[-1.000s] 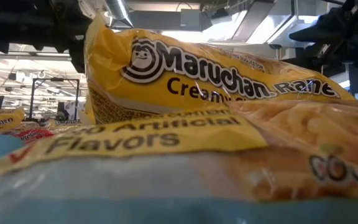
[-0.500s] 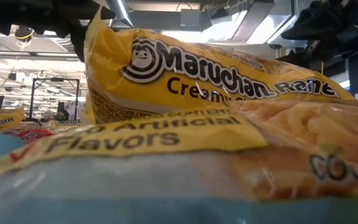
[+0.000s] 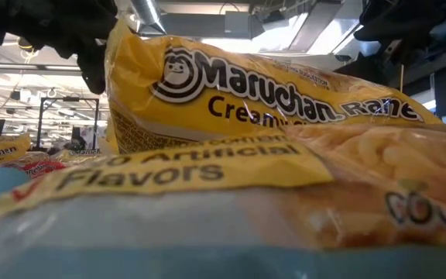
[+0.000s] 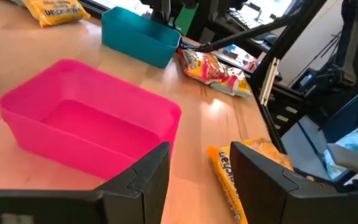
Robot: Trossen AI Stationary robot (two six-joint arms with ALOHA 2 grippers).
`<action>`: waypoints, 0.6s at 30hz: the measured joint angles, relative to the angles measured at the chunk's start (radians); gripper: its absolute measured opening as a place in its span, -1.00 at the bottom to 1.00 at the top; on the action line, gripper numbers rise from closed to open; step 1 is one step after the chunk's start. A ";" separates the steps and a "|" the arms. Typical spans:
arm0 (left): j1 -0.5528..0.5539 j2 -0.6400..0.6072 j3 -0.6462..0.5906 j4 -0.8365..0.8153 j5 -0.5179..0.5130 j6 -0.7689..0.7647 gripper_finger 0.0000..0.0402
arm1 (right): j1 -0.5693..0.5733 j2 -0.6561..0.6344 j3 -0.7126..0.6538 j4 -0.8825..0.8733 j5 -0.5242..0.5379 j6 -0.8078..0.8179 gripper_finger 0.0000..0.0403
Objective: Sort Maruchan noodles
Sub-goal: Put the yellow noodle pack into the red bin
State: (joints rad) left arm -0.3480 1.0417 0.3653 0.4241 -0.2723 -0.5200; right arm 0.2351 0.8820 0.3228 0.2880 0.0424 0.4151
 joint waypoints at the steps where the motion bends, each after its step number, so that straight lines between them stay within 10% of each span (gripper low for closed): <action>1: -0.011 0.001 0.000 0.004 -0.010 -0.002 -0.19 | 0.017 0.014 0.005 0.001 0.013 0.004 0.46; 18: -0.206 0.305 0.174 0.083 -0.116 -0.022 -0.19 | 0.268 0.325 0.193 0.000 0.150 0.081 0.46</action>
State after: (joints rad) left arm -0.5537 1.3467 0.5395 0.5070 -0.3881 -0.5421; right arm 0.5027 1.2075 0.5158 0.2884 0.1928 0.4965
